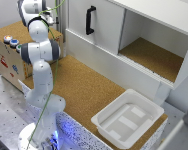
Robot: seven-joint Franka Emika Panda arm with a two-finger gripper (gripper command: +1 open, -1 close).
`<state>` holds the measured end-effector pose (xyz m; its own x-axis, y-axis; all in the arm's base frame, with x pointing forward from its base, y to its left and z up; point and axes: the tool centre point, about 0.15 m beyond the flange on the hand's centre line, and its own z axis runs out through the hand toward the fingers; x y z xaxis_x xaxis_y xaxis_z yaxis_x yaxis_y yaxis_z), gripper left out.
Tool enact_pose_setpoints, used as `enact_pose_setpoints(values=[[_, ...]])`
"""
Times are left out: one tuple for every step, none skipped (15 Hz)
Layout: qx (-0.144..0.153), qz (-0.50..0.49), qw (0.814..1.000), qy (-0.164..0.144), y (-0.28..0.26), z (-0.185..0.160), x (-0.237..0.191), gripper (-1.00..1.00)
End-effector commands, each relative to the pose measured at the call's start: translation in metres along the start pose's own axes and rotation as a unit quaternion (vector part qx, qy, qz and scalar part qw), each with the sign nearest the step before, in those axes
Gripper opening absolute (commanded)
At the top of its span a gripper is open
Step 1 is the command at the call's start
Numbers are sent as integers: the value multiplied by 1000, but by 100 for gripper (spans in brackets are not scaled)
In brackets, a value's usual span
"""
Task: Put the purple object on top of the drawer
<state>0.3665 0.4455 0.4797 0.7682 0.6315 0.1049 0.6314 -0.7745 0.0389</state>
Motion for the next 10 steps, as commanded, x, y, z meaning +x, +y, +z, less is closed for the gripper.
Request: enact_pose_setpoints(values=[[-29, 112, 992, -54, -2, 8, 37, -100], [-32, 125, 990, -61, -2, 10, 37, -100], [-38, 143, 986, -73, -2, 14, 36, -100], [-36, 160, 983, -85, -1, 17, 35, -100], [-36, 174, 980, -90, -2, 18, 35, -100], [-36, 190, 976, -96, -4, 19, 33, -100], [-45, 202, 973, -106, -5, 19, 30, -100], [-54, 229, 966, -109, -3, 19, 24, -100], [-61, 258, 958, -109, 0, 20, 18, -100], [-54, 282, 953, -102, 3, 20, 14, -100]])
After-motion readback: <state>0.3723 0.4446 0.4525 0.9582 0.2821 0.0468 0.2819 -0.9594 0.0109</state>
